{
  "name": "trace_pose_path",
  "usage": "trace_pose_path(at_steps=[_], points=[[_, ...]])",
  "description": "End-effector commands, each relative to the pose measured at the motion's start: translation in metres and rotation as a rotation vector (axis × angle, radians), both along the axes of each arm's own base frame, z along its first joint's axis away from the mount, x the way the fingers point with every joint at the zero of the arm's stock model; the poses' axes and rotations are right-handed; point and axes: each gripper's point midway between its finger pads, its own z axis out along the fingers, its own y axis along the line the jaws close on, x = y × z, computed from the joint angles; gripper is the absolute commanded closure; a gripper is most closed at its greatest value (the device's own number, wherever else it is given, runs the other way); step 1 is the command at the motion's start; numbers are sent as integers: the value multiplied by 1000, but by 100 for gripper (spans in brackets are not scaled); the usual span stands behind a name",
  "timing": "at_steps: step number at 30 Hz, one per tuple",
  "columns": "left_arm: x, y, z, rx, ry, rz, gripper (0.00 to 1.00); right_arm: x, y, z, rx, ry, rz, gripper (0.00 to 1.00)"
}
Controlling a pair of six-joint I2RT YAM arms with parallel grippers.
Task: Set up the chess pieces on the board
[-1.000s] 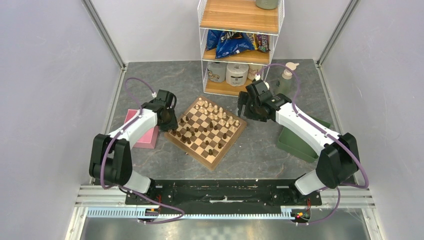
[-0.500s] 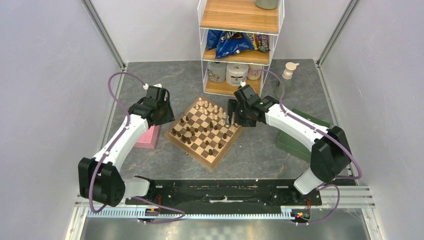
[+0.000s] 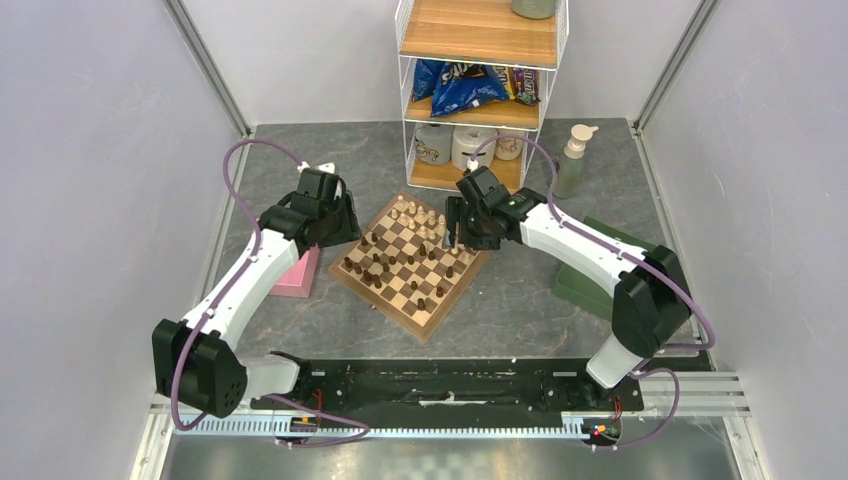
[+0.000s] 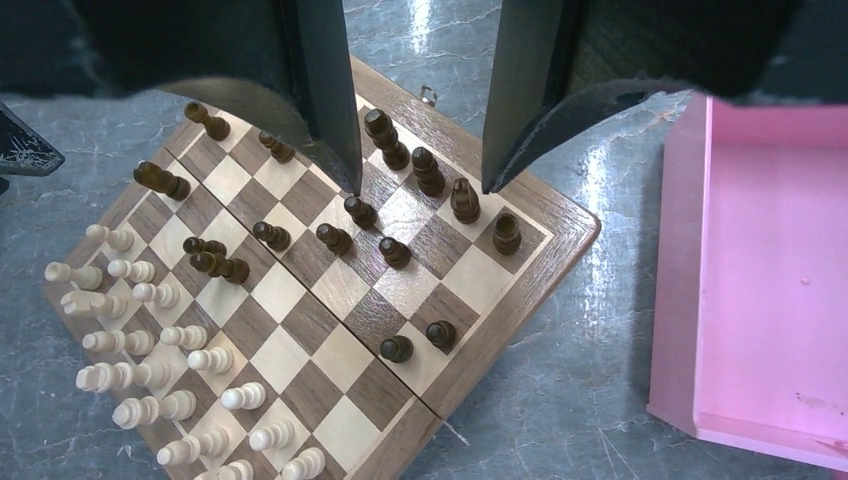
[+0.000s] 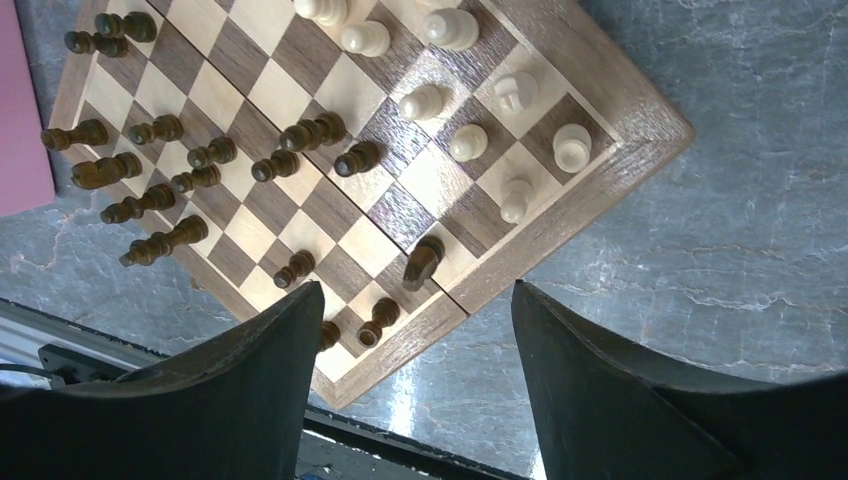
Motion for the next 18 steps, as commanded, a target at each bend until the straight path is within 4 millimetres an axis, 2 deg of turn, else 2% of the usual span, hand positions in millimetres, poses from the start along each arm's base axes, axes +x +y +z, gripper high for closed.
trace_pose_path(at_steps=[1,5,11,18], points=[[8,7,23,28,-96,10,42,10,17,17,8,-48,59,25],[3,23,23,81,-108,55,29,14,32,14,-9,-46,98,28],[-5,44,25,97,-110,106,21,16,62,17,-26,-55,164,31],[-11,59,25,104,-115,125,20,9,82,18,-24,-53,205,33]])
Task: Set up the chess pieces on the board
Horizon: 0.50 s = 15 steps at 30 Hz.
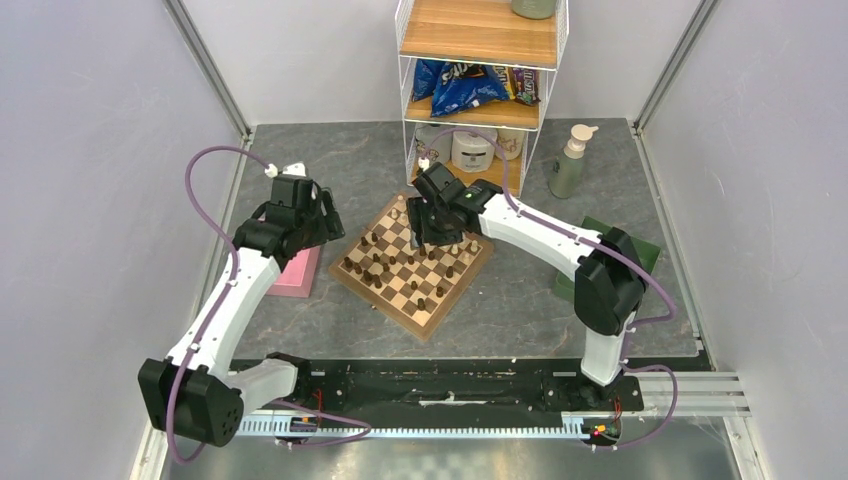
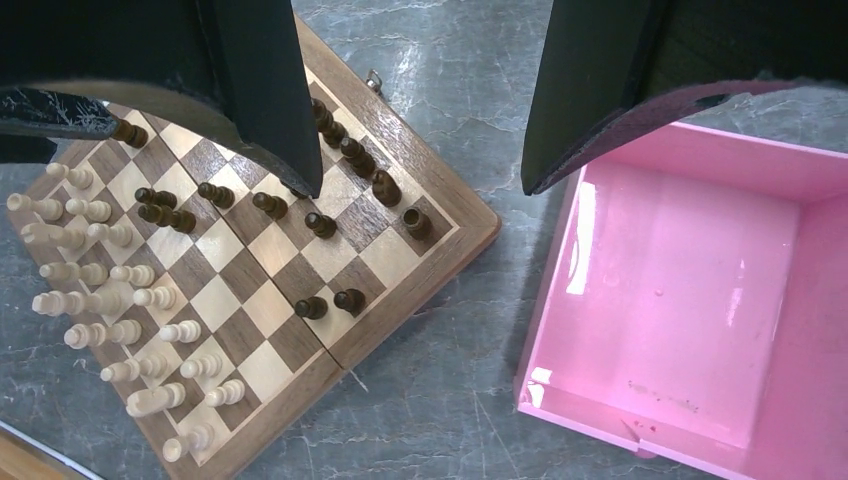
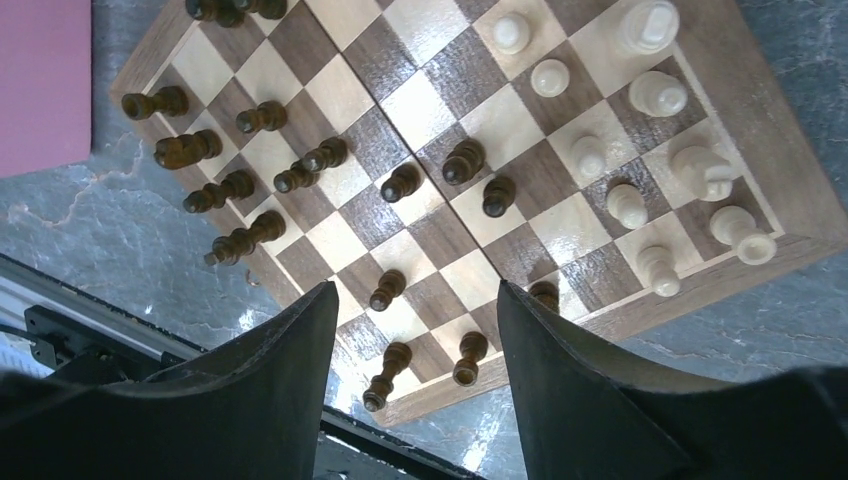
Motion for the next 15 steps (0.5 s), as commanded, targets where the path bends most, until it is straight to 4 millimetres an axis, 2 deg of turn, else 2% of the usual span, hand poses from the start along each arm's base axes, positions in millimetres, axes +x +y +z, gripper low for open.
trace_pose_path(at_steps=[1,8,15], points=[[-5,11,2,37,-11,-6,20,-2,10,15,11,-25,29,34],[-6,19,-5,39,3,9,20,-50,13,10,-11,26,106,35],[-7,22,-12,39,17,11,20,-95,14,-16,-92,84,170,37]])
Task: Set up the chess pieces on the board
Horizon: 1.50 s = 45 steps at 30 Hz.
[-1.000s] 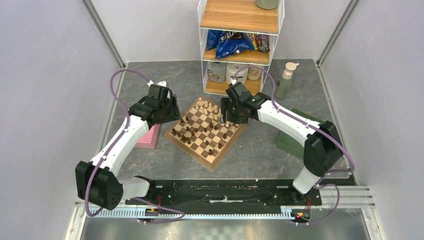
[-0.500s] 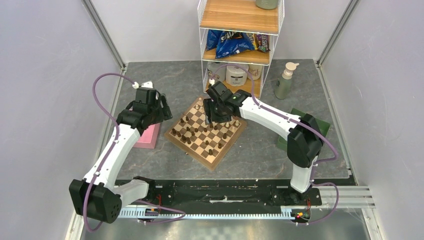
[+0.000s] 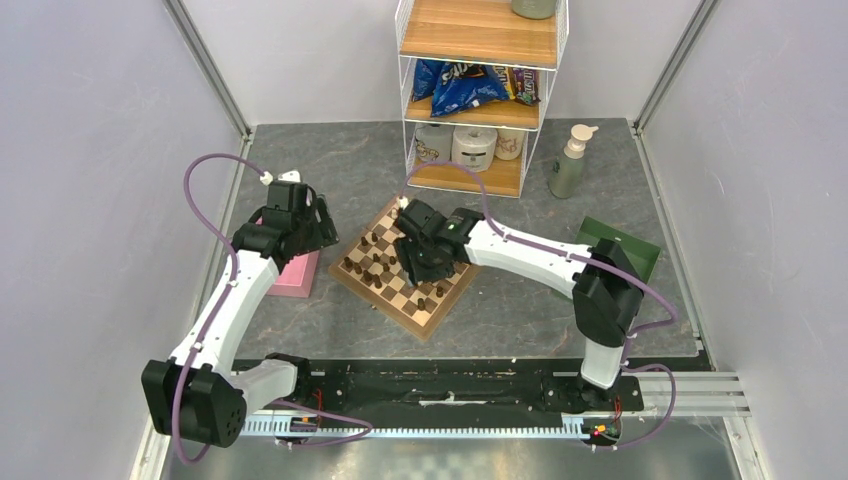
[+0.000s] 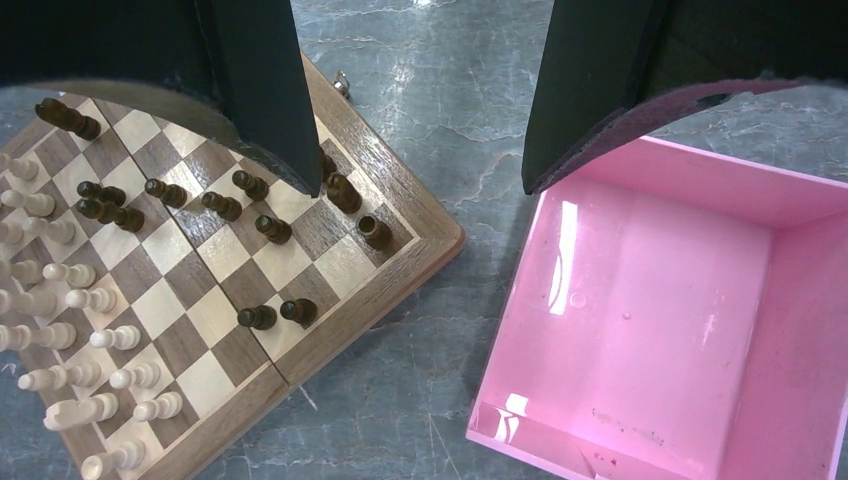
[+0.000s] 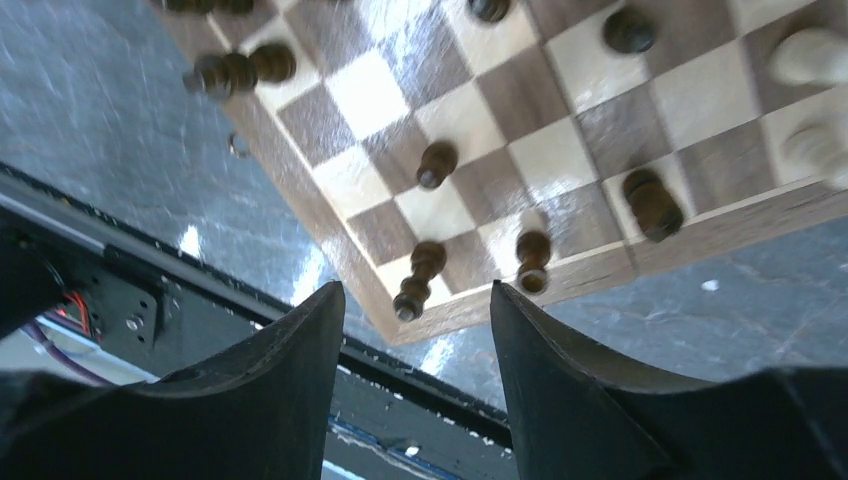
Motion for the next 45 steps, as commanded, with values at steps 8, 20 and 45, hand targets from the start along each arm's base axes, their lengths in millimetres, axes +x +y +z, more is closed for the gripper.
trace_pose_path(at_steps=[8,20,45], points=[[-1,4,0,17,-16,-27,20,-27,4,-10,-65,4,39,40],[1,4,-3,13,-11,-28,20,-1,-2,21,-91,-142,17,39],[1,2,-8,1,7,-33,20,-36,1,-22,-106,41,55,44]])
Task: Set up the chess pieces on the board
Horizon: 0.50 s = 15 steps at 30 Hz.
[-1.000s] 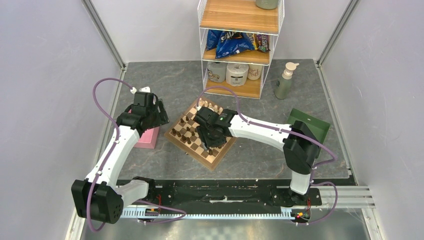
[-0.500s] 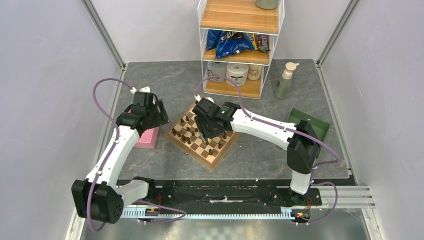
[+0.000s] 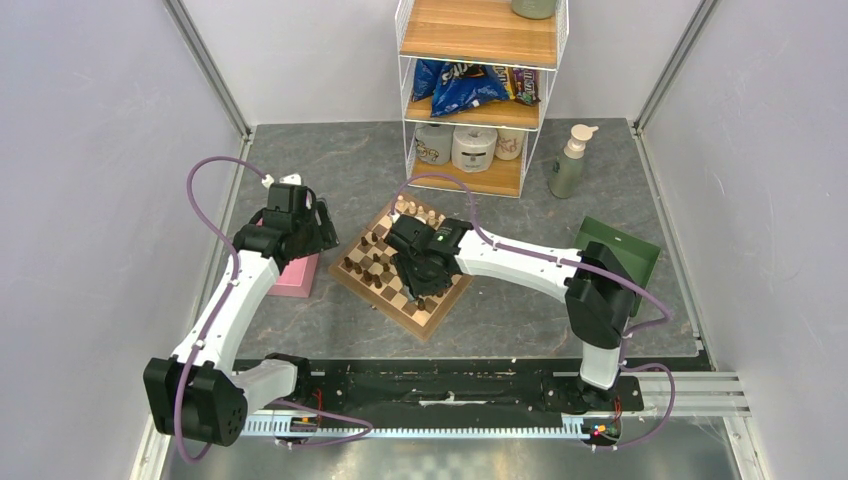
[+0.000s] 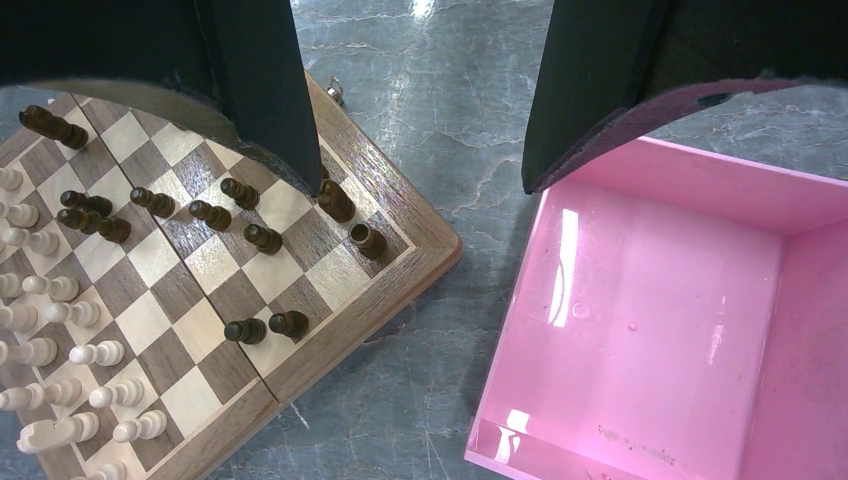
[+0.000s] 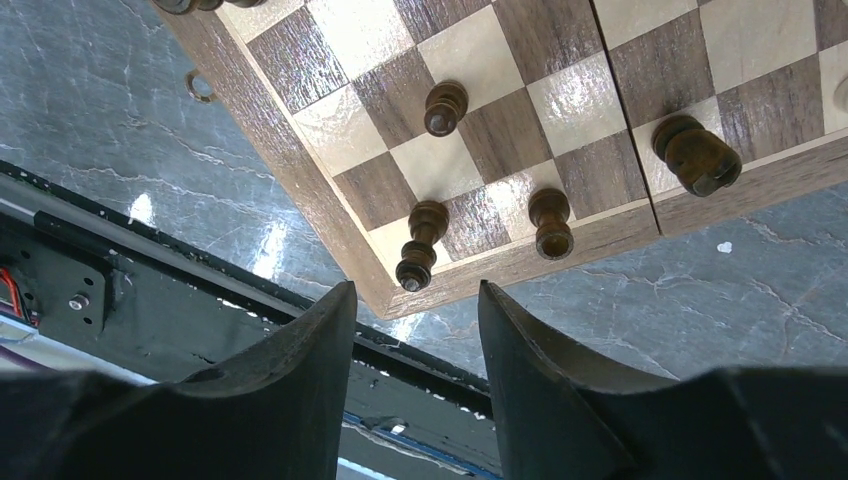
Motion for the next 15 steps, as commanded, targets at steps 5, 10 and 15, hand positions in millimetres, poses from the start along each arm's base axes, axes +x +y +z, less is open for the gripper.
trace_pose_path(at_steps=[5,10,15], points=[[5,-1,1,6,-18,-28,20,-3,6,-8,6,30,5,51],[5,-1,-1,7,-12,-29,20,-5,9,-10,14,45,14,55],[6,-1,-2,7,-7,-29,21,-5,11,-11,15,47,23,61]])
